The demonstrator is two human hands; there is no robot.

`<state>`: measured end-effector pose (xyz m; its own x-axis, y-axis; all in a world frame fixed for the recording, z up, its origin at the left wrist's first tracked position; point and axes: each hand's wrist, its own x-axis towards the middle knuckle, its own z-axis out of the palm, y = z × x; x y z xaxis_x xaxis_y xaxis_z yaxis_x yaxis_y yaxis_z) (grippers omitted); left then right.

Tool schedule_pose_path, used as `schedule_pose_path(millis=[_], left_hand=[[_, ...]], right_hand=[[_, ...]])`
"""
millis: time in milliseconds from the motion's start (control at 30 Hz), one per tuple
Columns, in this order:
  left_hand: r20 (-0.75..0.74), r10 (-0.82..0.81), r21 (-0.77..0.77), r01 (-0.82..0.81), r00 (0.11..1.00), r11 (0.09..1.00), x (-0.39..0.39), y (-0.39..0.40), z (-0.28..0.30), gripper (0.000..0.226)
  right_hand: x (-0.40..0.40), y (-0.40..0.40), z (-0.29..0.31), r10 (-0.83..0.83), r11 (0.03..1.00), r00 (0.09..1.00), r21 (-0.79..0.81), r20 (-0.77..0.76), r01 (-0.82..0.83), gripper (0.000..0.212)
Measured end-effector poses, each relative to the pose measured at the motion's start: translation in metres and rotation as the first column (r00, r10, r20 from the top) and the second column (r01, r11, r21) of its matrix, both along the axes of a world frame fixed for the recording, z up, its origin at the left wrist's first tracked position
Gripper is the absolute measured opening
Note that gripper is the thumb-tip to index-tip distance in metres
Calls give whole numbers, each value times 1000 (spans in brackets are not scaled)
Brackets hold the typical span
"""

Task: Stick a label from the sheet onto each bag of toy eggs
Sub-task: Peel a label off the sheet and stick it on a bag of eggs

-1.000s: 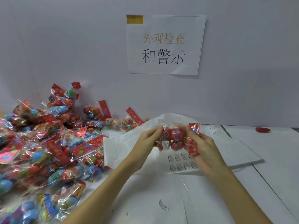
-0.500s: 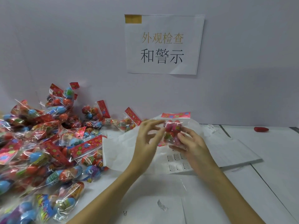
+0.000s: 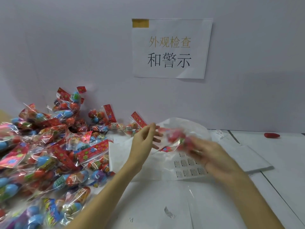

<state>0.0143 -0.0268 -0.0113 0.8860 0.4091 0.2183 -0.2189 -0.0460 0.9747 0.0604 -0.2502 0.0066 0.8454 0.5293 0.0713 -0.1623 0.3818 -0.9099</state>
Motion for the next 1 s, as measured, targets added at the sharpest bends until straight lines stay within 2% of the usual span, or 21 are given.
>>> schedule_pose_path(millis=[33, 67, 100, 133, 167, 200, 233, 267, 333, 433, 533, 733, 833, 1000], left_hand=[[20, 41, 64, -42, 999, 997, 2, 2, -1, 31], [47, 105, 160, -111, 993, 981, 3, 7, -2, 26], [75, 187, 292, -201, 980, 935, 5, 14, -3, 20], [100, 275, 452, -290, 956, 844, 8, 22, -7, 16], [108, 347, 611, -337, 932, 716, 10, 30, -12, 17], [75, 399, 735, -321, 914, 597, 12, 40, -17, 23], [3, 443, 813, -260, 897, 521, 13, 50, -23, 30], [-82, 474, 853, -184, 877, 489, 12, 58, -28, 36], [-220, 490, 866, -62, 844, 497, 11, 68, -35, 46], [-205, 488, 854, -89, 848, 512, 12, 70, -38, 48], [-102, 463, 790, -210, 881, 576, 10, 70, -36, 38], [114, 426, 676, -384, 897, 629, 8, 58, -18, 22], [308, 395, 635, -496, 865, 592, 0, 53, 0, 19], [651, 290, 557, -701, 702, 446, -9, 46, 22, 29]], right_hand=[[2, -16, 10, 104, 948, 988, 312, -116, -63, 24], [5, -32, 19, 249, 793, 956, 600, -154, -109, 22], [5, -46, 24, 330, 618, 936, 778, -126, -113, 24], [3, -55, 30, 353, 518, 928, 851, -118, -88, 30], [2, -59, 33, 399, 465, 908, 882, -127, -81, 35], [2, -58, 31, 443, 443, 888, 891, -124, -97, 37], [1, -52, 28, 503, 420, 858, 897, -102, -139, 36], [-1, -45, 24, 531, 440, 841, 882, -106, -166, 33], [-2, -34, 15, 543, 522, 827, 831, -149, -193, 34], [4, -23, 8, 459, 655, 848, 745, -264, -122, 29], [5, -17, 2, 263, 800, 893, 600, -366, 10, 24], [4, -3, 2, 139, 877, 883, 469, -448, 100, 27], [4, 1, 0, 106, 912, 892, 400, -440, 89, 27], [2, 11, -5, 68, 960, 908, 274, -413, 53, 28]])
